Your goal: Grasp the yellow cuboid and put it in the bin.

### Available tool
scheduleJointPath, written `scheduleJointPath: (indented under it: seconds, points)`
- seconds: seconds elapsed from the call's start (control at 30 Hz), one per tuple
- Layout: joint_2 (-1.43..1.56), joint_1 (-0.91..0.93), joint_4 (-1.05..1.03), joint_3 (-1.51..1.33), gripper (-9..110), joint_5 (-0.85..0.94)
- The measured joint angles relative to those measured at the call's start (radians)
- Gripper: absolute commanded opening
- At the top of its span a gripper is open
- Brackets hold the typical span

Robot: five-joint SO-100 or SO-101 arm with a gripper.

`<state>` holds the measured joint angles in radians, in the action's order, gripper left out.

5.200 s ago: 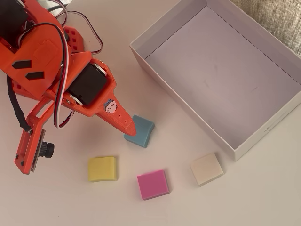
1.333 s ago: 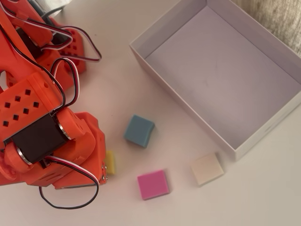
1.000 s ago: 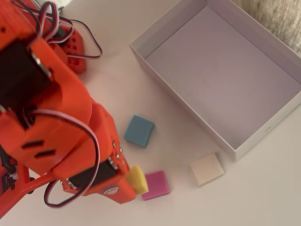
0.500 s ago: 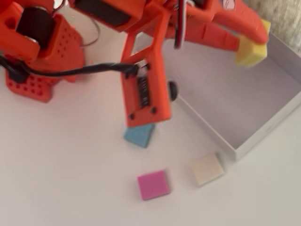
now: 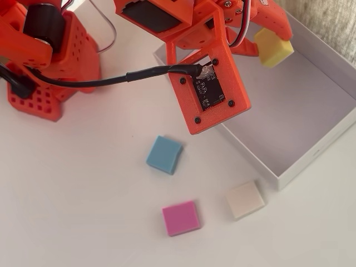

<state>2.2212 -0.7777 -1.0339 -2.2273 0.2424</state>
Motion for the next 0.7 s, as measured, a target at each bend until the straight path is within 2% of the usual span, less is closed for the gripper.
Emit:
scheduleJointPath:
  seconds: [0.2, 0.4, 0.57, 0.7]
  points:
    - [0.000, 0.008, -0.005, -0.075, 39, 0.012]
    - [0.058, 0.104, 0.164, -0.080, 38, 0.012]
    - [0.221, 0.314, 0.397, -0.141, 37, 0.014]
    - [0.411, 0.499, 0.545, -0.276, 30, 0.020]
